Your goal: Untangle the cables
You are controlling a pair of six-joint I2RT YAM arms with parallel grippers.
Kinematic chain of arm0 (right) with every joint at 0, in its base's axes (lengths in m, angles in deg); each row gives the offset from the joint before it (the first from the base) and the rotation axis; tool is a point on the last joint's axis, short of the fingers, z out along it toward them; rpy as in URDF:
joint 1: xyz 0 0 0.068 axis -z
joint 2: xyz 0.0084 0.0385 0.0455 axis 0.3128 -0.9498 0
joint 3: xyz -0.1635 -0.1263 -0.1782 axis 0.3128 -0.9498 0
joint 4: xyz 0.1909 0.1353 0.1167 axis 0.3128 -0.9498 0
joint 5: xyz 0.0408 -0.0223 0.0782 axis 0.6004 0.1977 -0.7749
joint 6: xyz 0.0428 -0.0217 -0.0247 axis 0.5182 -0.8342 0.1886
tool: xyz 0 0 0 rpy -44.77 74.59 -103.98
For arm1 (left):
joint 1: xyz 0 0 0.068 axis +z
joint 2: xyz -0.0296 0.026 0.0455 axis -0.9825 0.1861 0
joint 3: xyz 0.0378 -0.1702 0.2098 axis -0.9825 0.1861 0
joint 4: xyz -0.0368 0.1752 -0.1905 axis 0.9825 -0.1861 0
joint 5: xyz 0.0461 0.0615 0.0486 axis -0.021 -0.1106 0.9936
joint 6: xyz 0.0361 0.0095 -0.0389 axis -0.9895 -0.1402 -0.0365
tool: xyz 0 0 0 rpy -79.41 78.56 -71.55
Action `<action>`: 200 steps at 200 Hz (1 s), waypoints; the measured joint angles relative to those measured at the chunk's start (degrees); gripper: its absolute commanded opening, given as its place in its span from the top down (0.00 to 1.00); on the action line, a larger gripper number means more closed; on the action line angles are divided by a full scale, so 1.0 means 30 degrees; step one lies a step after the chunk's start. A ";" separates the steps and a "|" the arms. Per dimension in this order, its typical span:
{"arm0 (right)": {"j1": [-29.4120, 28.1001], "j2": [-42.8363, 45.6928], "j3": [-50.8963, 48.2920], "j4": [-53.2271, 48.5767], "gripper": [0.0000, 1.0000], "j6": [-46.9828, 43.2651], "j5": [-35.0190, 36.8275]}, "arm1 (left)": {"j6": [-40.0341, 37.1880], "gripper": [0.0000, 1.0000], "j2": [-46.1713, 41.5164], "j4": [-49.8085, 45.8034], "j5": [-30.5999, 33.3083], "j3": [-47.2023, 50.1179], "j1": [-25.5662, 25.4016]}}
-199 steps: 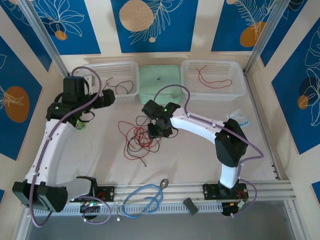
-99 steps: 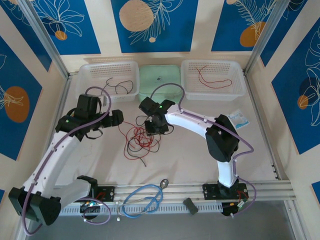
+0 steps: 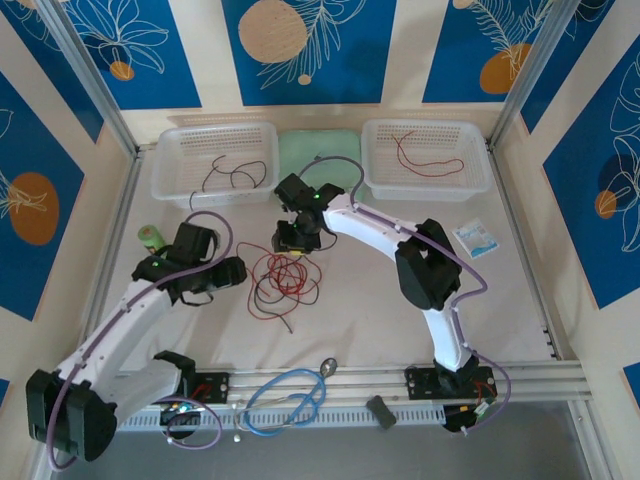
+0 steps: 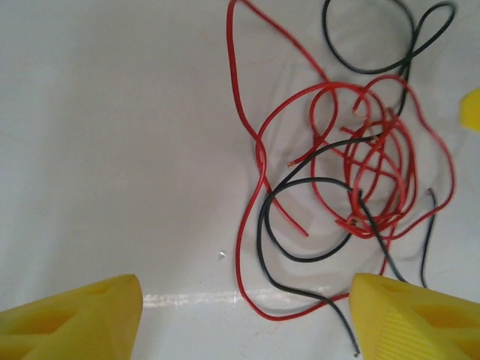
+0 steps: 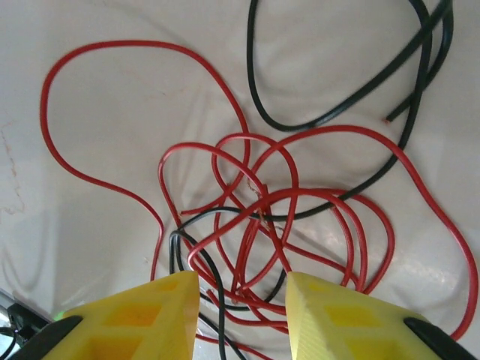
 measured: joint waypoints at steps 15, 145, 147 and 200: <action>0.0138 -0.0022 -0.0022 -0.0146 0.65 0.0015 0.0000 | 0.0277 0.30 0.1297 0.1100 0.0007 0.0342 -0.0182; 0.0000 -0.1778 -0.2040 -0.1064 0.64 0.0627 0.1239 | 0.1020 0.34 1.0841 0.4794 0.3650 -0.1333 -0.3191; -0.0036 -0.1778 -0.2011 -0.1086 0.65 0.0561 0.1319 | 0.1013 0.34 1.0848 0.4801 0.3650 -0.1333 -0.3198; -0.0393 -0.3075 0.0277 -0.3876 0.84 -0.0364 0.5107 | 0.1377 0.34 1.0499 0.4983 0.3810 -0.1056 -0.3249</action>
